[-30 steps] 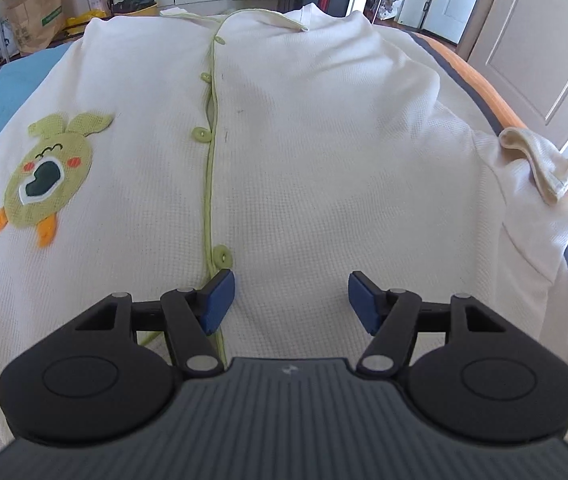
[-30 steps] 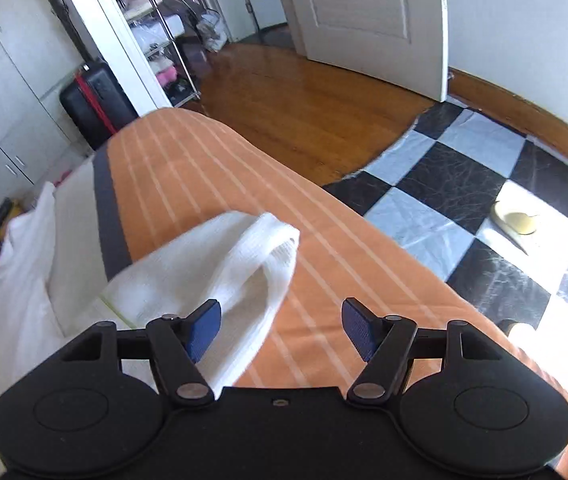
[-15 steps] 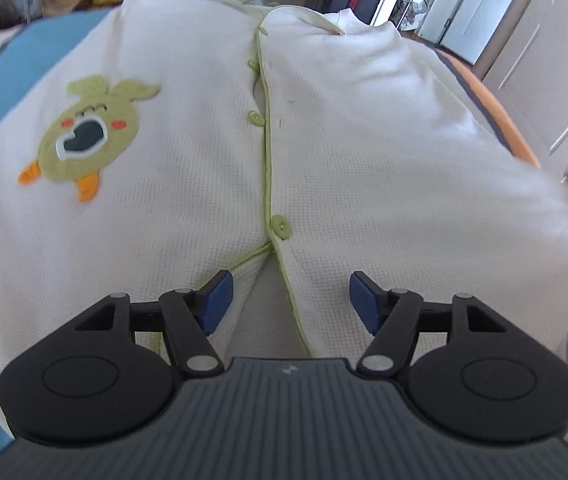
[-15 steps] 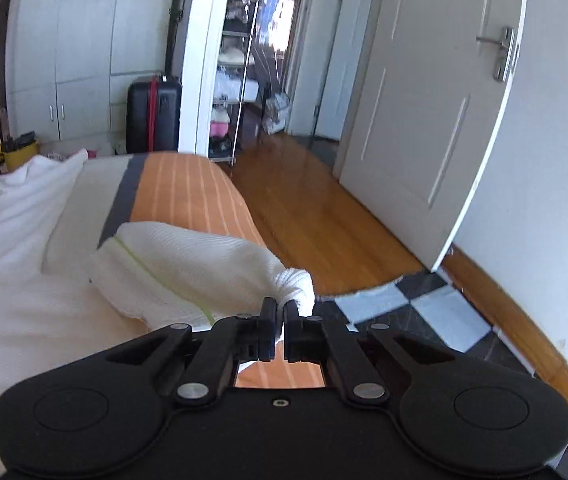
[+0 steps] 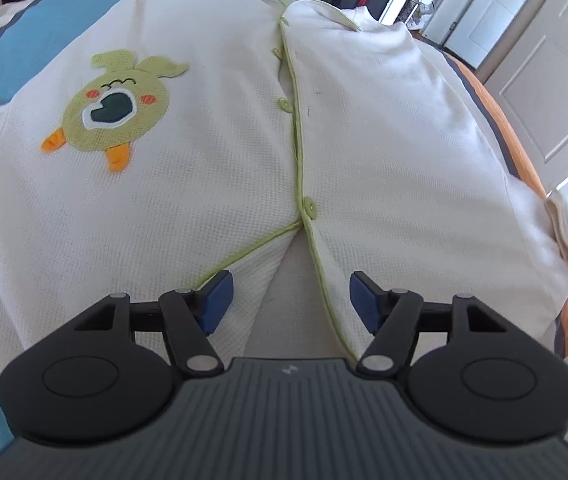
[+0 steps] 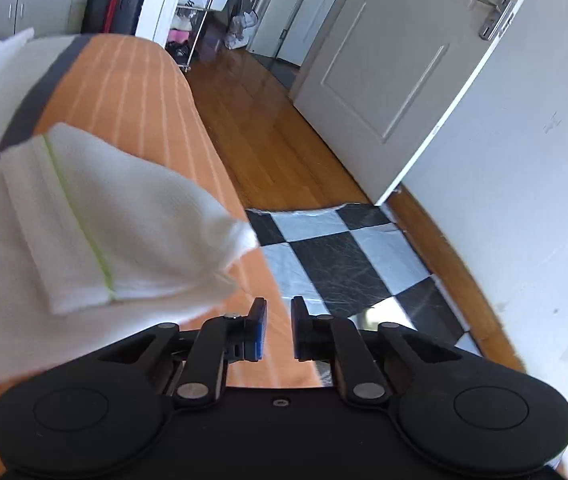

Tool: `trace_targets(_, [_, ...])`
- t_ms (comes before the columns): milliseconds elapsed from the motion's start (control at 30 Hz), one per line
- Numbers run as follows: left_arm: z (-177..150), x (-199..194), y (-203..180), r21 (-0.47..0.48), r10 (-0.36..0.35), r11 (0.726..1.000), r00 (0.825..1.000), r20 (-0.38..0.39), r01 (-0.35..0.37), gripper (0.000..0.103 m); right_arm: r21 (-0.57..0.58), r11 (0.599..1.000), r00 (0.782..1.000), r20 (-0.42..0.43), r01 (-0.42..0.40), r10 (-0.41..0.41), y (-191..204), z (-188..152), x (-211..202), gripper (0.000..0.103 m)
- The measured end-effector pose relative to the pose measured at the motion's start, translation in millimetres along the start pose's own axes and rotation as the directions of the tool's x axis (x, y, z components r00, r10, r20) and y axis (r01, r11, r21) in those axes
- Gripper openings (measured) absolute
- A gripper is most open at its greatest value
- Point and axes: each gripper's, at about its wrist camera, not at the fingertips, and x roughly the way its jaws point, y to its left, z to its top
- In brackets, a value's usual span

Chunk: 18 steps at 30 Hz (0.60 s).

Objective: Fold clothes

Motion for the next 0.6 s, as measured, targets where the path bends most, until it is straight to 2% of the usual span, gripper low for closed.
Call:
trace_targets(33, [0, 0, -1, 0.003, 0.003, 1.0, 1.0, 0.002, -0.003, 0.064, -0.001, 1.0, 1.0, 0.016, -0.004, 0.004, -5, -2, -5, 0.023])
trace_targets(67, [-1, 1, -3, 0.013, 0.009, 1.0, 1.0, 0.004, -0.01, 0.064, 0.024, 0.997, 0.996, 0.054, -0.079, 0.078, -12, -2, -14, 0.026])
trace_targets(100, [-2, 2, -5, 0.025, 0.018, 1.0, 1.0, 0.005, -0.018, 0.064, 0.047, 0.987, 0.984, 0.094, -0.156, 0.151, -19, -1, -23, 0.033])
trace_targets(133, [-2, 3, -7, 0.036, 0.025, 0.999, 1.0, 0.006, -0.025, 0.065, 0.066, 0.971, 0.966, 0.136, -0.232, 0.221, -26, -1, -33, 0.038])
trace_targets(200, [-3, 4, -11, 0.048, 0.033, 0.998, 0.999, 0.011, -0.034, 0.066, 0.041, 0.943, 0.929, 0.19, -0.331, 0.318, -24, 3, -42, 0.047])
trace_targets(267, [-3, 2, -12, 0.053, 0.032, 0.998, 0.999, 0.014, -0.033, 0.066, -0.005, 0.915, 0.895, 0.208, -0.403, 0.395, -16, 8, -45, 0.055])
trace_targets(300, [-2, 0, -11, 0.053, 0.03, 0.998, 0.999, 0.016, -0.03, 0.066, -0.032, 0.903, 0.882, 0.2, -0.429, 0.426, -9, 11, -42, 0.063])
trace_targets(333, [-2, -1, -10, 0.051, 0.029, 0.998, 0.999, 0.018, -0.03, 0.066, -0.059, 0.889, 0.868, 0.191, -0.455, 0.457, -3, 14, -38, 0.066])
trace_targets(367, [-2, -3, -9, 0.049, 0.028, 0.998, 0.999, 0.02, -0.029, 0.066, -0.087, 0.881, 0.863, 0.176, -0.465, 0.473, 5, 17, -34, 0.066])
trace_targets(533, [-2, -6, -1, 0.024, 0.027, 0.999, 0.999, 0.03, -0.028, 0.066, -0.212, 0.859, 0.87, 0.068, -0.465, 0.488, 41, 25, -12, 0.066])
trace_targets(600, [-3, -5, -1, 0.017, 0.03, 0.999, 0.999, 0.03, -0.031, 0.066, -0.234, 0.861, 0.874, 0.079, -0.451, 0.479, 44, 27, -10, 0.066])
